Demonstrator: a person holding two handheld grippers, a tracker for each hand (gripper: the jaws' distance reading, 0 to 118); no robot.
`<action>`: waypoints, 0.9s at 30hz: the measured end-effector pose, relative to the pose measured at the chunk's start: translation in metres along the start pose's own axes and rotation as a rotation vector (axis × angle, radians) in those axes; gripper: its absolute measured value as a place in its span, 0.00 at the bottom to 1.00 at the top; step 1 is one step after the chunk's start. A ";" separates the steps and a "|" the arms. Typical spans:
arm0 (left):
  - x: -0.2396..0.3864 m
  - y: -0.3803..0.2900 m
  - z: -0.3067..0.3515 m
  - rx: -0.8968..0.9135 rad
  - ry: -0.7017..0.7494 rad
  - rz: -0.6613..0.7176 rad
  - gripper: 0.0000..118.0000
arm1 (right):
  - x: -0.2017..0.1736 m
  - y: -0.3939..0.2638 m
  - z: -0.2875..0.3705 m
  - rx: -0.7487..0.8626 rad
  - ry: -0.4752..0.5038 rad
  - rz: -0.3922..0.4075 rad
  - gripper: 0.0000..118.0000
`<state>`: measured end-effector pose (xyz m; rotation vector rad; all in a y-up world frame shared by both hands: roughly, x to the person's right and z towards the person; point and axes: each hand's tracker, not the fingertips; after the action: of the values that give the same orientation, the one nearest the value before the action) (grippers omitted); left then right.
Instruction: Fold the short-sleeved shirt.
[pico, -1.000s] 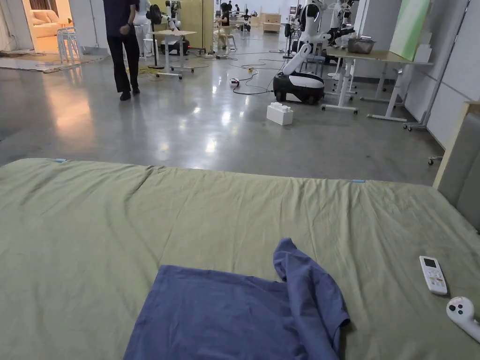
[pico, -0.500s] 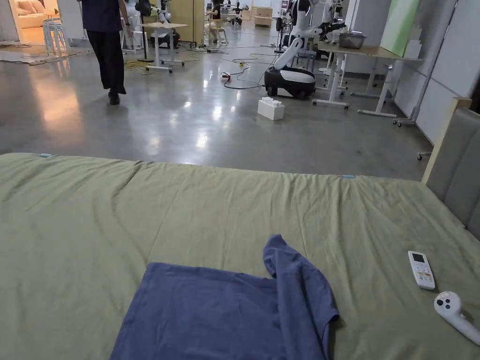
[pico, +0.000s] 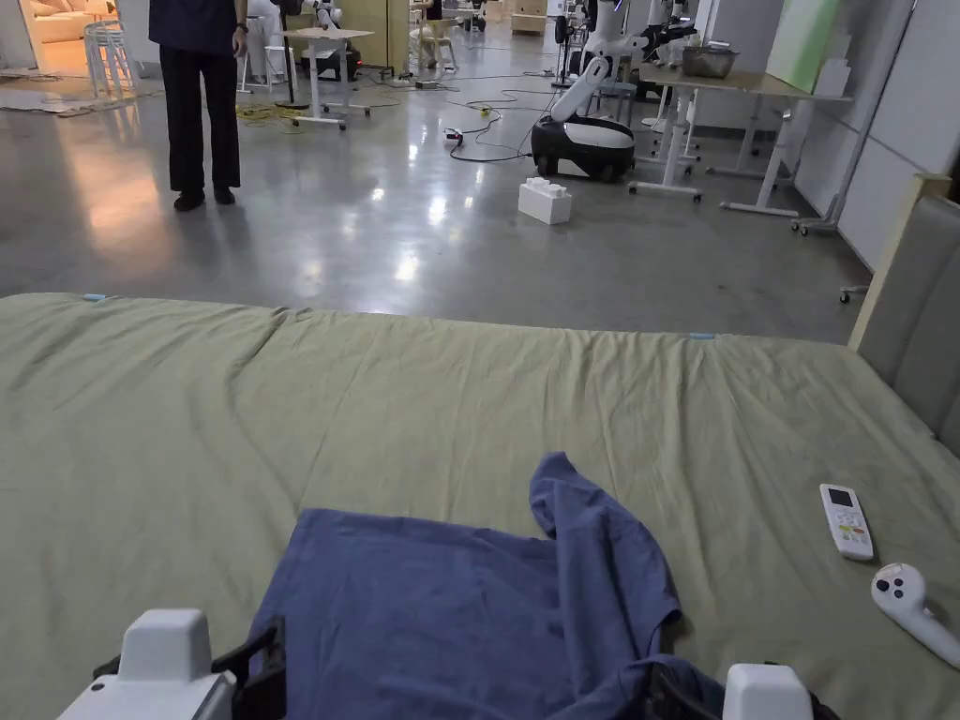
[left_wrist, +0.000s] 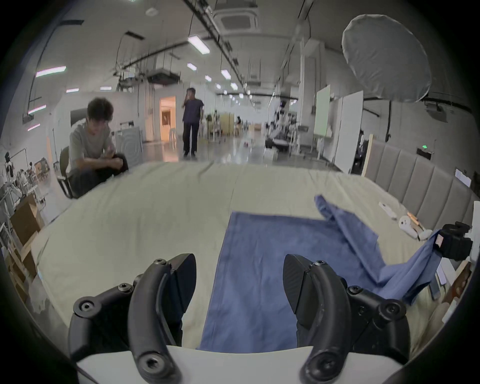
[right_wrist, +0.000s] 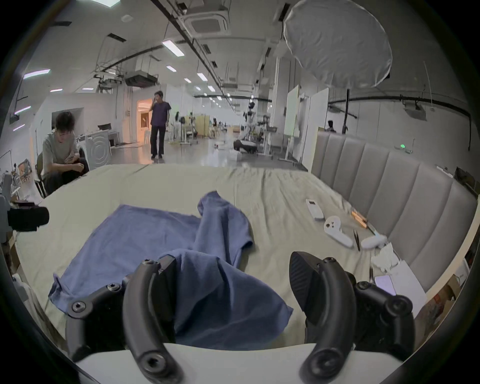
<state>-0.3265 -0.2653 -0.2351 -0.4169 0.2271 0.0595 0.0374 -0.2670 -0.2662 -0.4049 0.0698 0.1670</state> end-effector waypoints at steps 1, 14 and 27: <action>0.002 0.004 0.002 0.006 -0.011 0.008 0.60 | -0.001 0.001 0.001 -0.011 0.005 0.020 0.70; 0.012 0.026 0.028 0.093 -0.080 0.054 0.47 | 0.004 0.011 0.057 0.126 0.033 -0.010 0.58; 0.030 0.031 0.072 0.336 0.027 -0.092 0.03 | -0.002 0.038 0.063 0.395 -0.037 -0.043 0.00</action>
<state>-0.2861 -0.2073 -0.1901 -0.0932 0.2398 -0.0738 0.0308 -0.2077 -0.2225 -0.0096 0.0561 0.1142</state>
